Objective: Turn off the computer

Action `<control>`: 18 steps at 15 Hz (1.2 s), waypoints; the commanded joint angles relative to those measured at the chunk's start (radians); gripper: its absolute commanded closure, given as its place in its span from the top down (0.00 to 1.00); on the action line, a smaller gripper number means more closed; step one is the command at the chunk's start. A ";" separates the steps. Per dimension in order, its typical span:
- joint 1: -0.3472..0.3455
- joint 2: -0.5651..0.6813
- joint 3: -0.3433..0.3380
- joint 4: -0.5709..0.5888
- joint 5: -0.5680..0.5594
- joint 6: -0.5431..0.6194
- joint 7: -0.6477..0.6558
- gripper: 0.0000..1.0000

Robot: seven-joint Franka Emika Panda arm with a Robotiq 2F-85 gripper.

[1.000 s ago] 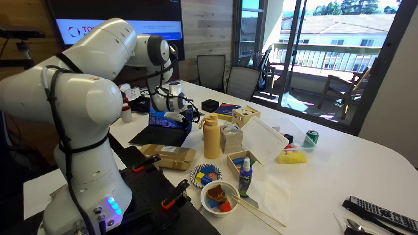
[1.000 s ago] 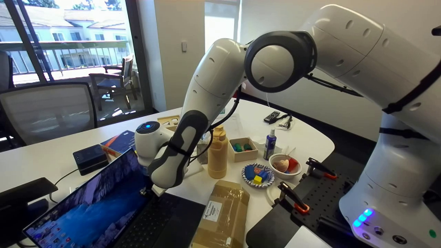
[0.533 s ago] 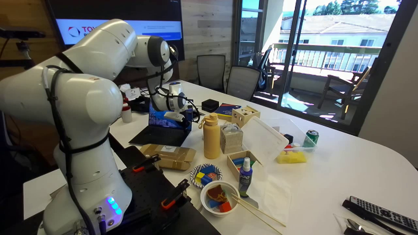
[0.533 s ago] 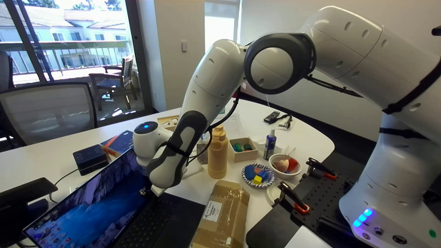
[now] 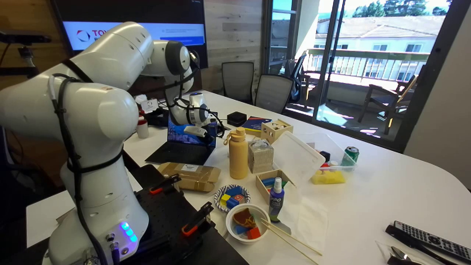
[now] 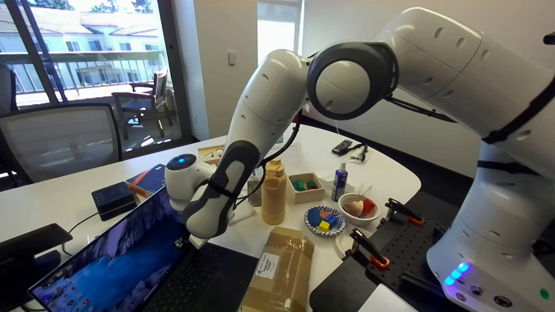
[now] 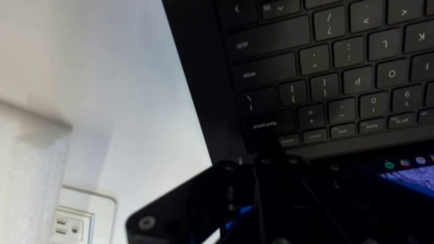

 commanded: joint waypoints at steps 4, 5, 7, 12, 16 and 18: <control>0.050 0.024 -0.035 0.001 0.023 -0.040 0.000 0.00; 0.054 0.013 -0.042 -0.006 0.022 -0.041 0.001 0.00; 0.067 -0.020 -0.056 -0.015 0.017 -0.068 -0.001 0.00; 0.081 -0.104 -0.068 -0.049 0.009 -0.165 0.003 0.00; 0.072 -0.188 -0.059 -0.092 0.008 -0.168 0.007 0.00; 0.064 -0.230 -0.050 -0.114 0.011 -0.189 0.001 0.00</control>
